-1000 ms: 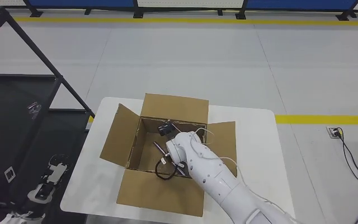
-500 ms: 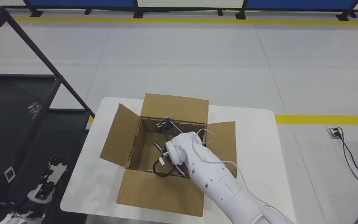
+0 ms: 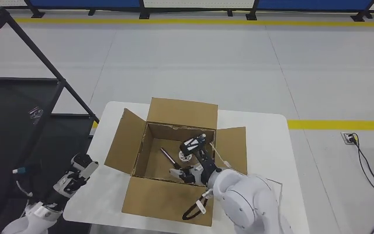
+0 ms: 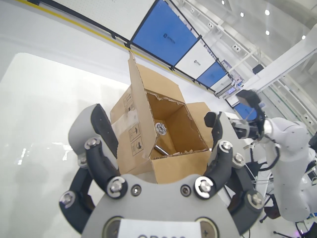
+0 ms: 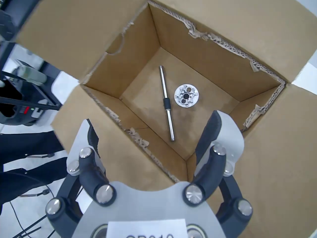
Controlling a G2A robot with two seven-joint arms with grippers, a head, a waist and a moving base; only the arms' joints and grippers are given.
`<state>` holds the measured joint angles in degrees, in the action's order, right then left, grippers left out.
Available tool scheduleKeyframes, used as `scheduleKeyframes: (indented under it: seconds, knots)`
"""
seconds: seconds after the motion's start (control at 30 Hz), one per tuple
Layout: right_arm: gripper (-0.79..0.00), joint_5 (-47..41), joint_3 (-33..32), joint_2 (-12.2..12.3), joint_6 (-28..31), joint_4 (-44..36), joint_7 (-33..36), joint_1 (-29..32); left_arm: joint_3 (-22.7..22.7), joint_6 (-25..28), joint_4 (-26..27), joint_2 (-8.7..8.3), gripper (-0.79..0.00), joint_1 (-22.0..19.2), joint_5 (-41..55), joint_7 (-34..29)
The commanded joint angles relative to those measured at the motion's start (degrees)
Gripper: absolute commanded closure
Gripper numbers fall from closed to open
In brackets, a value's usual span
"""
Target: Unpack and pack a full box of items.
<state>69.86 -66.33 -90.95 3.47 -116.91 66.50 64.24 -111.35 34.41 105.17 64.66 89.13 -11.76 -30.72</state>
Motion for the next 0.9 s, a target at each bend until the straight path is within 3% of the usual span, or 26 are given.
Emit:
scheduleKeyframes:
  seconds: [0.0,0.27,0.57,0.73,0.87]
  knots:
    - [-0.785,-0.39,-0.21,0.04,0.09,-0.56,0.06,0.33,1.67,-0.14,0.35,-0.13,-0.785,-1.01,-1.42,-1.19]
    - [-0.785,-1.97,-1.4,0.08,-0.86,-0.46,-1.91,1.08,6.23,-0.83,3.16,-0.48,-0.785,-2.63,-3.49,-3.51]
    - [-0.785,-34.06,-26.95,1.04,-5.54,-0.69,-11.94,4.62,14.04,-2.63,6.19,-0.75,-0.785,-5.12,-8.12,-7.2]
    - [-0.785,-43.45,-36.92,2.39,-6.39,6.69,-8.17,2.91,19.0,-4.14,4.57,-0.82,-0.785,-8.0,-8.05,-9.97]
    - [-0.785,-47.46,-40.14,3.52,-5.59,14.13,-3.95,0.49,22.04,-5.55,1.72,-0.9,-0.785,-10.95,-8.57,-12.0]
